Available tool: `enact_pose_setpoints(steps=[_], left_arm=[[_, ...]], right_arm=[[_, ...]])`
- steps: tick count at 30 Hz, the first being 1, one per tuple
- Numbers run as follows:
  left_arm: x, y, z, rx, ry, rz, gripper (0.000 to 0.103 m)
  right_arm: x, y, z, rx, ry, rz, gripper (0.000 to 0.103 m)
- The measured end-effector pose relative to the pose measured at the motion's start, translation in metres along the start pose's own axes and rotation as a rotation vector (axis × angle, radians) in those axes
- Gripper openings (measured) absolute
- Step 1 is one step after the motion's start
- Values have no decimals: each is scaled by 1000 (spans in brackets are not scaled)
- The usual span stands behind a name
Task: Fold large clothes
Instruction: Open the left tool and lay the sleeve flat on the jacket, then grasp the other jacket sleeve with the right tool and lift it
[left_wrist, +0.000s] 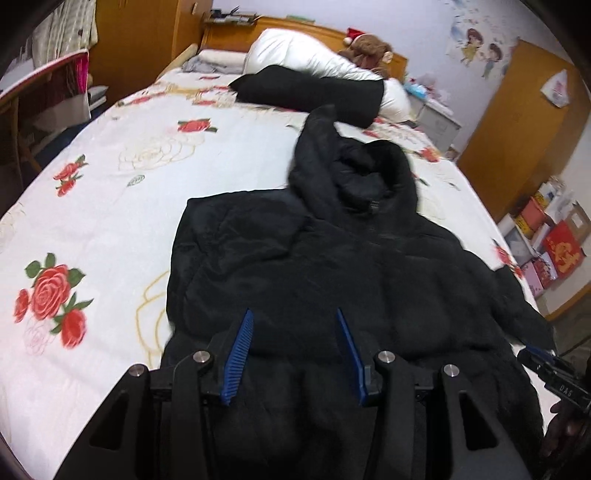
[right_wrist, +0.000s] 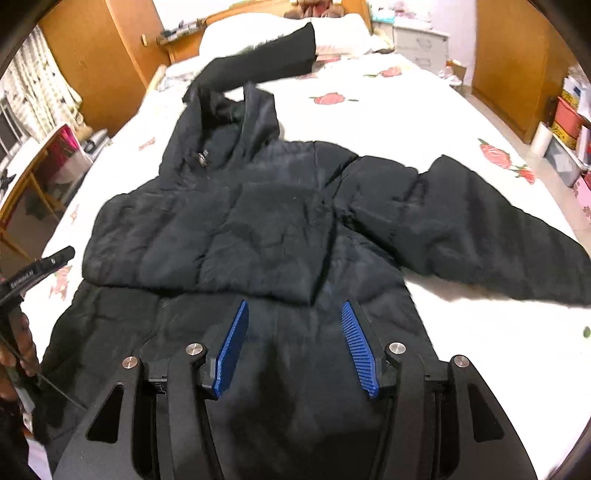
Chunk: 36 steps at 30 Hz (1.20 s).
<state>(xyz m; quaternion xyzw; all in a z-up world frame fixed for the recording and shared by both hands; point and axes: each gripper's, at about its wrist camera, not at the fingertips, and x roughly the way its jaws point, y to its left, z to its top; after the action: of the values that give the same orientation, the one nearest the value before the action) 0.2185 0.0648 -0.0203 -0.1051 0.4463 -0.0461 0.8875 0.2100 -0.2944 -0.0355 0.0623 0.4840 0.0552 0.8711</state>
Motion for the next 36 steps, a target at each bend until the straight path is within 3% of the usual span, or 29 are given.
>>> enact_pose_setpoints(steps=[7, 16, 26, 36], left_arm=[[-68, -34, -35, 48, -64, -15, 48], [-106, -62, -69, 99, -72, -26, 48], [-101, -88, -65, 151, -72, -21, 48], [-78, -104, -50, 184, -58, -10, 48]], right_arm=[[-78, -16, -48, 39, -88, -17, 54], [-120, -40, -85, 79, -125, -45, 54], [-123, -80, -87, 176, -151, -23, 54], [-99, -151, -76, 319, -127, -78, 54]])
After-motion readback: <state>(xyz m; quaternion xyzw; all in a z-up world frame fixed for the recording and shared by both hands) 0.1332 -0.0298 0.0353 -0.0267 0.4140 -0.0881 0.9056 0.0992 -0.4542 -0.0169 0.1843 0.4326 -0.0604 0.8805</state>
